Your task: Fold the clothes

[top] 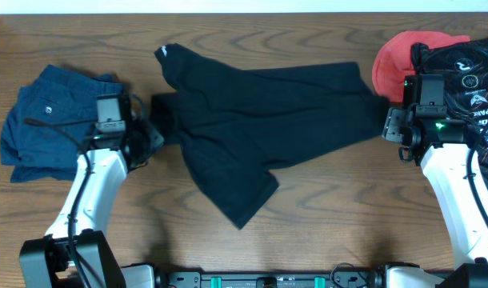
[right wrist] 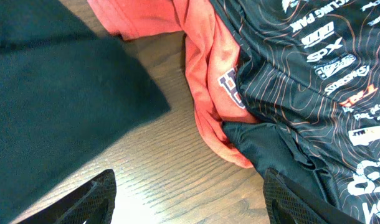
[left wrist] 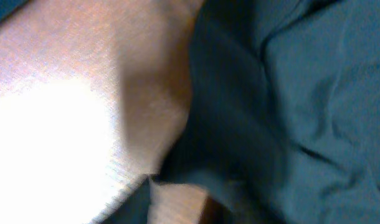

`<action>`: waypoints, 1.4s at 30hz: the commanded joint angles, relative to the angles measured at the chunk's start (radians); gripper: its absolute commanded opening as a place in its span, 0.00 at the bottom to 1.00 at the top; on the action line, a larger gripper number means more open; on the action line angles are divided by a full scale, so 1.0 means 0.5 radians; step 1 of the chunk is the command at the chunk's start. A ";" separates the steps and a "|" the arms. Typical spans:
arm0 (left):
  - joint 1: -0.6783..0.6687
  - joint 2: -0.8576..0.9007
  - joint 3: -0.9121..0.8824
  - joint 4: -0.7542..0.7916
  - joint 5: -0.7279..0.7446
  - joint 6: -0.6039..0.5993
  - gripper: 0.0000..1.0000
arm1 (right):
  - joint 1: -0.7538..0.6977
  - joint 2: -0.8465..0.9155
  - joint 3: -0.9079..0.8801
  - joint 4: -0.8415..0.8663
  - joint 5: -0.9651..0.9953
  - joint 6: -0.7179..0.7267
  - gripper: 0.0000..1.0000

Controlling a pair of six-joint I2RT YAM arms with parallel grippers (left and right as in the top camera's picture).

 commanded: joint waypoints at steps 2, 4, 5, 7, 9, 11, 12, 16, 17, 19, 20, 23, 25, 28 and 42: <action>-0.012 0.010 -0.004 -0.255 0.373 0.060 0.97 | -0.019 -0.018 0.016 -0.018 -0.015 0.027 0.75; -0.062 0.010 -0.004 -0.444 0.478 0.060 1.00 | -0.019 -0.018 0.016 -0.031 -0.016 0.027 0.75; -0.097 0.010 -0.004 -0.548 0.481 0.061 1.00 | -0.019 -0.018 0.016 -0.039 -0.032 0.027 0.75; -0.163 0.011 -0.011 -0.680 0.481 0.061 1.00 | -0.019 -0.018 0.016 -0.064 -0.096 0.027 0.77; -0.239 0.014 -0.023 -0.762 0.481 0.061 0.95 | -0.019 -0.018 0.015 -0.092 -0.144 0.027 0.77; -0.323 0.015 -0.042 -0.783 0.491 0.059 0.85 | -0.019 -0.015 0.014 -0.105 -0.172 0.027 0.77; -0.362 0.015 -0.050 -0.783 0.500 0.046 0.81 | -0.019 -0.015 0.014 -0.105 -0.179 0.027 0.77; -0.536 0.017 -0.109 -0.732 0.512 -0.104 0.77 | -0.019 -0.015 0.014 -0.110 -0.180 0.027 0.77; -0.584 0.017 -0.134 -0.700 0.511 -0.156 0.77 | -0.019 -0.015 0.014 -0.113 -0.180 0.027 0.77; -0.654 0.017 -0.183 -0.645 0.512 -0.289 0.77 | -0.019 -0.015 0.014 -0.116 -0.180 0.027 0.77; -0.691 0.017 -0.219 -0.599 0.512 -0.359 0.77 | -0.019 -0.015 0.014 -0.117 -0.180 0.027 0.77; -0.752 0.018 -0.316 -0.430 0.511 -0.491 0.77 | -0.019 -0.015 0.014 -0.121 -0.180 0.027 0.77; -0.758 0.018 -0.356 -0.347 0.510 -0.549 0.77 | -0.019 -0.015 0.014 -0.121 -0.180 0.027 0.77; -0.758 0.017 -0.404 -0.265 0.410 -0.615 0.77 | -0.019 -0.015 0.014 -0.123 -0.179 0.027 0.78; -0.756 0.028 -0.597 0.093 0.437 -0.787 0.06 | -0.019 -0.015 0.014 -0.166 -0.186 0.027 0.79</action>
